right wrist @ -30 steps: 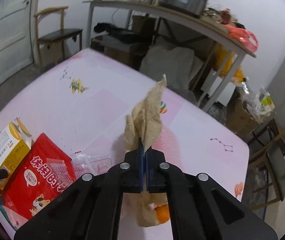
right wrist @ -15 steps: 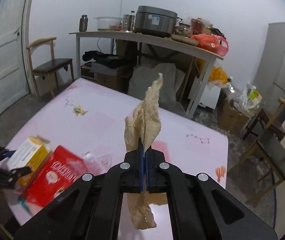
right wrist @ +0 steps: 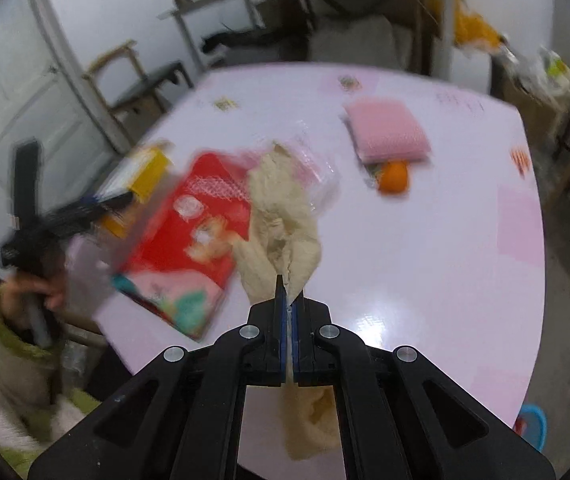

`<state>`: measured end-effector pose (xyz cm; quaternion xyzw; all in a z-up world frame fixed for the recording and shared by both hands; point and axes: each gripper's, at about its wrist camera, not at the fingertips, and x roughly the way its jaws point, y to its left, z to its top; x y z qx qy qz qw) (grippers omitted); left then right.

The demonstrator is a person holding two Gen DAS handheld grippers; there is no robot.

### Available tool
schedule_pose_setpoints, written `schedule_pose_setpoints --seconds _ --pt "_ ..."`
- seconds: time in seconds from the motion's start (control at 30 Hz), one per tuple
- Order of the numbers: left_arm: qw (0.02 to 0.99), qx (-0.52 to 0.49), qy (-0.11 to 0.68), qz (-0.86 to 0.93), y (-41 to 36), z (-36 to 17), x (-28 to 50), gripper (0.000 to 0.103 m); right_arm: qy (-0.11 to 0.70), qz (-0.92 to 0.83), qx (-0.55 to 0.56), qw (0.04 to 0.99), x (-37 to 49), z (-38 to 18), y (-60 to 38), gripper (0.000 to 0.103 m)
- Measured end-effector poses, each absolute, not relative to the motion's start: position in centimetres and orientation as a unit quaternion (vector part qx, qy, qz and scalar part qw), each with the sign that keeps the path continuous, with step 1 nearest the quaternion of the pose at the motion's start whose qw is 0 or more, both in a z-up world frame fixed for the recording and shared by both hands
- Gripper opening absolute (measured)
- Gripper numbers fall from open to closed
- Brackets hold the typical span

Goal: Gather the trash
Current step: 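Carry the paper bag with the right tool while the left tool carries the box to the wastebasket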

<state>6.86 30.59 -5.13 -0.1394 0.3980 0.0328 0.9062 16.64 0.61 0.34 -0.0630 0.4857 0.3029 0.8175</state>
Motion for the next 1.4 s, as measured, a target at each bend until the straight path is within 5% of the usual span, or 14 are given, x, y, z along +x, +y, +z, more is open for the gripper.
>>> schedule_pose_setpoints --seconds 0.17,0.23,0.4,0.63,0.87,1.13,1.4 --pt "0.905 -0.136 0.402 0.033 30.3 -5.2 6.7 0.075 0.502 0.284 -0.052 0.815 16.5 -2.0 0.7 0.016" --pt "0.904 -0.135 0.403 0.034 30.4 -5.2 6.8 0.075 0.498 0.285 -0.055 0.817 16.2 -2.2 0.7 0.038" --pt "0.903 -0.136 0.405 0.036 30.4 -5.3 7.0 0.075 0.483 0.291 -0.091 0.820 14.8 -2.4 0.9 0.064" --pt "0.904 -0.136 0.405 0.038 30.4 -5.3 7.1 0.075 0.502 0.304 -0.150 0.796 13.2 -4.5 2.2 0.072" --pt "0.907 -0.143 0.393 0.042 30.8 -4.7 6.4 0.075 0.494 0.300 -0.167 0.799 12.5 -4.8 2.1 0.067" --pt "0.914 -0.156 0.372 0.043 30.8 -2.7 4.9 0.075 0.500 0.254 -0.129 0.818 13.6 -4.3 0.6 0.015" --pt "0.921 -0.166 0.353 0.018 29.5 -0.1 3.2 0.075 0.500 0.240 -0.070 0.829 14.1 -3.5 -1.4 0.004"
